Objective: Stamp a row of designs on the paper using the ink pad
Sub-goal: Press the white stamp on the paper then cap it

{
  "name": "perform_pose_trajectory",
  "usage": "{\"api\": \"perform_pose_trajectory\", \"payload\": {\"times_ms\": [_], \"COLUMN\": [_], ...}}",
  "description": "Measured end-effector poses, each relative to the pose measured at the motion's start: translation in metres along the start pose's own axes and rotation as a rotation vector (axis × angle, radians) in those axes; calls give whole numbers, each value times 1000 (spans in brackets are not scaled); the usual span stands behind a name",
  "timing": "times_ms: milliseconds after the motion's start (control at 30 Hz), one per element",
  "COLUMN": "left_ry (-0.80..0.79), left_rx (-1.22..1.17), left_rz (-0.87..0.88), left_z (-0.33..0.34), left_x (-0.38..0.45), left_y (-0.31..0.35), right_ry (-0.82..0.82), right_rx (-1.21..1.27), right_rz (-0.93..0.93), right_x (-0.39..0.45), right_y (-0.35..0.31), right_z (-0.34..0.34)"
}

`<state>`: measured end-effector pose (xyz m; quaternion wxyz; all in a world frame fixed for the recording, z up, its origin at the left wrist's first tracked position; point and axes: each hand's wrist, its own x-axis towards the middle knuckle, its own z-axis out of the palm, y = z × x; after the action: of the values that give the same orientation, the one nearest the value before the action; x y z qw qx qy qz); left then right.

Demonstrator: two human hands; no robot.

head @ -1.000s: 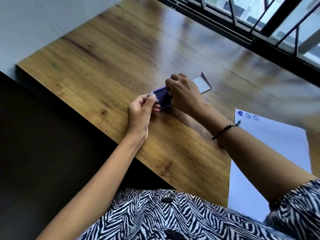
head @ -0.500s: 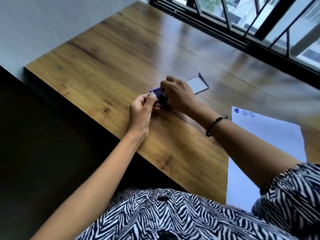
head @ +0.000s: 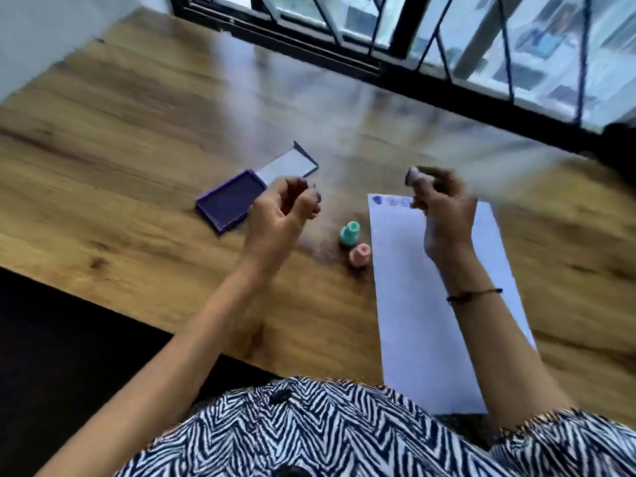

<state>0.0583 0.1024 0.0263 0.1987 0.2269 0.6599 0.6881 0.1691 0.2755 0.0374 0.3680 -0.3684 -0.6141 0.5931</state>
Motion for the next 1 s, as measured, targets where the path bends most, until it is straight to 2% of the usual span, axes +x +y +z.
{"api": "perform_pose_trajectory", "payload": {"times_ms": [100,200,300,400,567,733,1000], "left_ry": [-298,-542,-701,-757,-829,-891,-912], "left_rx": [295,547,818,975,1048,1085,1033], "left_rz": [94,234,291,312,353,428,442], "left_z": [48,89,111,119,124,124,123], "left_x": [-2,-1,5,12,15,14,18], "left_y": [12,12,2,-4,-3,-4,-10], "right_ry": [137,123,88,38,-80,-128,-176], "right_rx": [30,-1,-108,-351,-801,-1014,-1215], "right_rz": [105,129,96,42,-118,-156,-190], "right_x": [1,2,7,21,37,41,43], "right_y": [17,26,24,18,12,15,16], "right_z": [-39,-47,-46,-45,-37,-32,-25]}}
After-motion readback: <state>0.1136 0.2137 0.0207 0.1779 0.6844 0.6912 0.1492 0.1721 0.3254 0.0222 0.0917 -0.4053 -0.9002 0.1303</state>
